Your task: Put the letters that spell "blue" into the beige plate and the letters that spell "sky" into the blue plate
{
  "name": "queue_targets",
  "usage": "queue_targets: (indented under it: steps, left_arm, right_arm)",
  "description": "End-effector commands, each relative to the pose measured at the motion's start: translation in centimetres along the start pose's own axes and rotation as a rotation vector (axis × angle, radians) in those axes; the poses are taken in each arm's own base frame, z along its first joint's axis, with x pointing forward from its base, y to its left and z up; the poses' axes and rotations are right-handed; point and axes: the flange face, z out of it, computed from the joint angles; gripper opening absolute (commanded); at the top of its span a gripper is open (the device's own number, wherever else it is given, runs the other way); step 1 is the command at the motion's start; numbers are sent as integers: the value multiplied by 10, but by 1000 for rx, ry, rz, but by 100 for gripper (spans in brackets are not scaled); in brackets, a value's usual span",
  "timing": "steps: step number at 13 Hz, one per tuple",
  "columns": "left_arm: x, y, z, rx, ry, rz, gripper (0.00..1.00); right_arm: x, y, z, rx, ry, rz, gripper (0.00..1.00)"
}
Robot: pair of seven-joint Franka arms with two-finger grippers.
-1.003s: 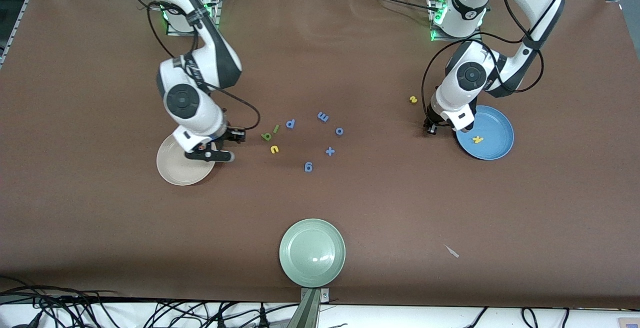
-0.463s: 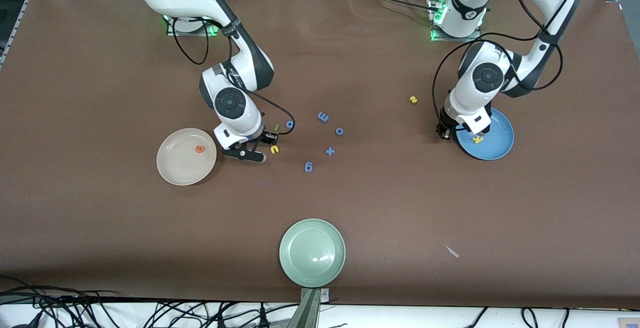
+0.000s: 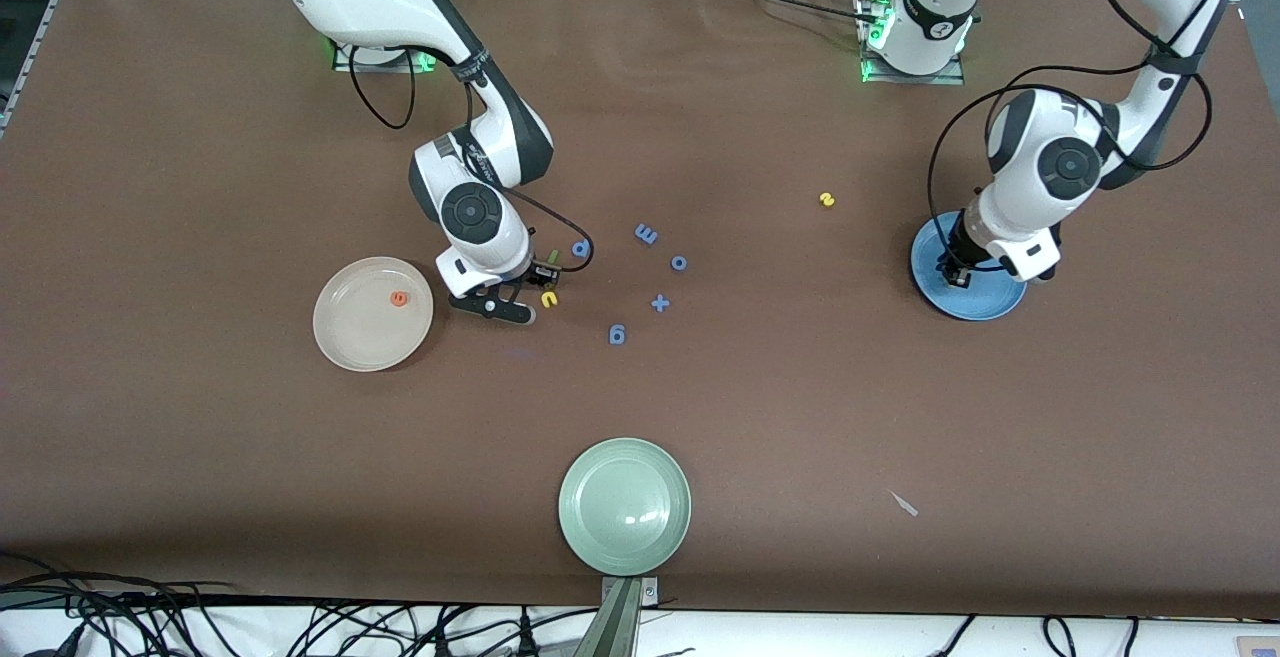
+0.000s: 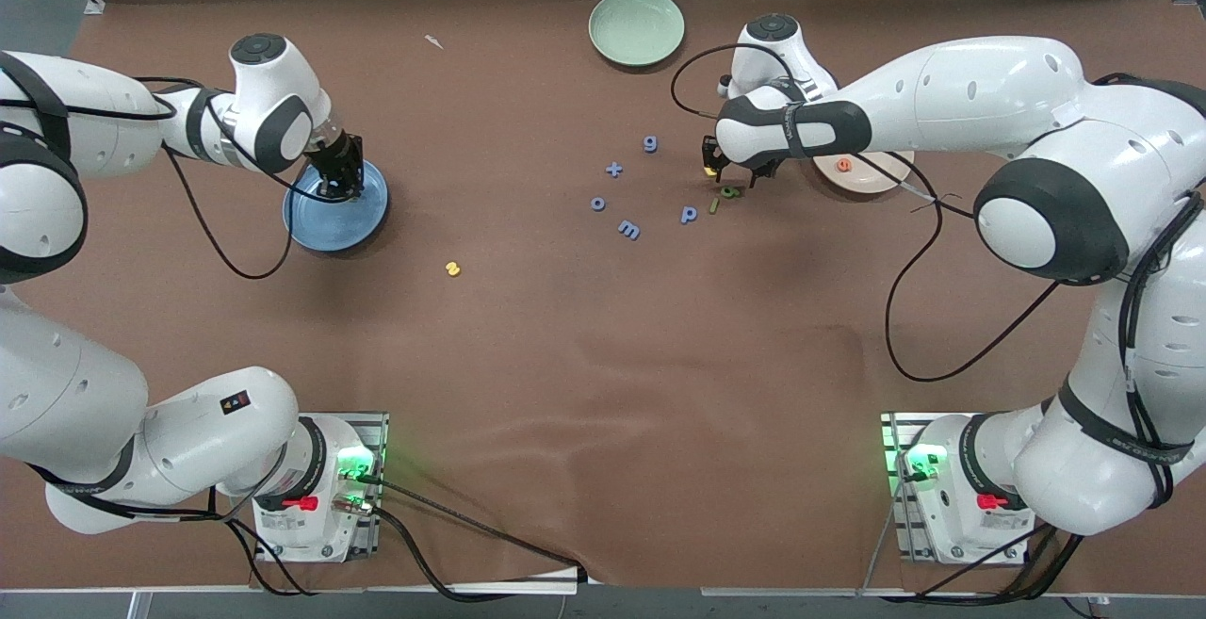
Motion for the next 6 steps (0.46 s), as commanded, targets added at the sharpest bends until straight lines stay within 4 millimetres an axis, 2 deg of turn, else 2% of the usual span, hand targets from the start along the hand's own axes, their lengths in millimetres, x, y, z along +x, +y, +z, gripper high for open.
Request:
queue_targets:
  steps: [1,2,4,6]
  left_arm:
    - [13,-14,3,28,18,84,8]
    - [16,-19,7,40,13,106,8]
    - [27,-28,10,80,6,138,17]
    - [29,-32,9,112,4,194,44]
  right_arm:
    - [-12,0,10,13,-5,24,65]
    - [-14,3,16,14,-2,24,65]
    - [-19,8,25,20,5,24,65]
    - [-20,8,25,21,4,25,64]
